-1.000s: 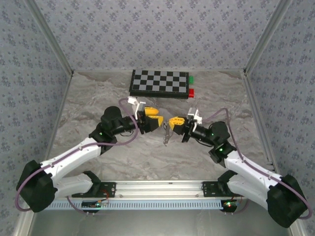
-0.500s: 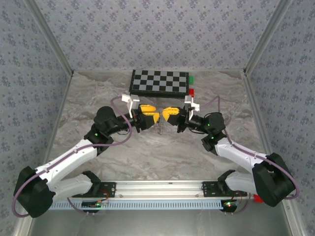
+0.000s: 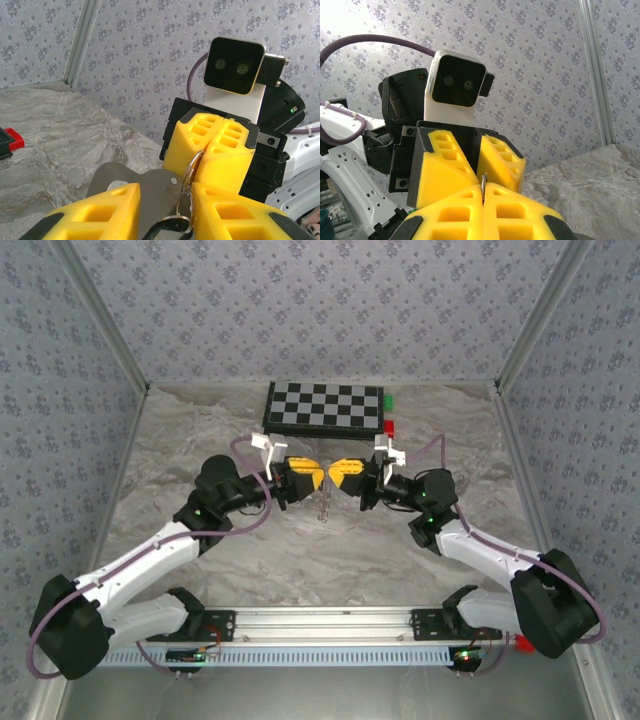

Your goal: Put the keys on the keyring

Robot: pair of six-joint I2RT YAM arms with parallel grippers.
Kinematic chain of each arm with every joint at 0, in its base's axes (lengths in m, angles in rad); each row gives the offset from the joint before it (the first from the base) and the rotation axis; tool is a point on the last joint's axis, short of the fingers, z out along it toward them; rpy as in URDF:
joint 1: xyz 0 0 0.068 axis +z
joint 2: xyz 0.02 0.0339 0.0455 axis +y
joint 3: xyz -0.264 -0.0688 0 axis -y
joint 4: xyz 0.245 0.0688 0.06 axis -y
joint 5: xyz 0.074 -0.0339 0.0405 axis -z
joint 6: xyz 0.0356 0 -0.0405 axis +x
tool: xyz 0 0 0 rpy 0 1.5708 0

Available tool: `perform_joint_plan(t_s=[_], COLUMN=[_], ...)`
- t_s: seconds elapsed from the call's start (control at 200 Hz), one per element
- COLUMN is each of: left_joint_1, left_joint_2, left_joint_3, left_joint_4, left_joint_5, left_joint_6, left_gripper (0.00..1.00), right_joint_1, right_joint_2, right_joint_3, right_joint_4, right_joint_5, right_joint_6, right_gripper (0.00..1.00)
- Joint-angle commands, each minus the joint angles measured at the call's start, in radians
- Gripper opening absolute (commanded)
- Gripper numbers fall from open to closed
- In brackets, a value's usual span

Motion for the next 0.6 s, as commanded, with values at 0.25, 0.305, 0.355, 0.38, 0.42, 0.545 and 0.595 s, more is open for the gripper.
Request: perform_joint_plan(t_s=[0.25,0.305,0.355,0.38,0.42,0.545,0.595], left_joint_1=[-0.001,-0.002,-0.003,-0.004,-0.006,-0.005,-0.006], left_joint_2=[0.010,0.015,0.016,0.017,0.017,0.012,0.008], left_joint_3=[0.037,0.038,0.037,0.038,0.037,0.035,0.035], left_joint_4=[0.044,0.048,0.050,0.050,0.053,0.055,0.052], left_joint_5=[0.054,0.062,0.064,0.063,0.063,0.064,0.064], left_joint_6=[-0.004,-0.004,-0.003,-0.002,-0.002,-0.001,0.002], left_gripper=[0.23,0.23,0.20,0.19,0.15,0.05,0.00], right_joint_1=[0.014,0.017,0.018,0.019,0.018,0.019,0.020], right_joint_2=[0.003,0.006,0.007,0.009,0.010,0.012,0.013], right_joint_3=[0.038,0.039,0.041,0.042,0.043,0.040,0.039], right_joint_4=[0.027,0.026,0.027,0.029,0.028,0.030,0.030], right_joint_5=[-0.015,-0.015,-0.018,-0.018,-0.019,-0.016,-0.018], right_joint_6=[-0.005,-0.004,-0.005,-0.005,-0.004,-0.006,-0.007], right_gripper=[0.00,0.00,0.00,0.00,0.00,0.00,0.00])
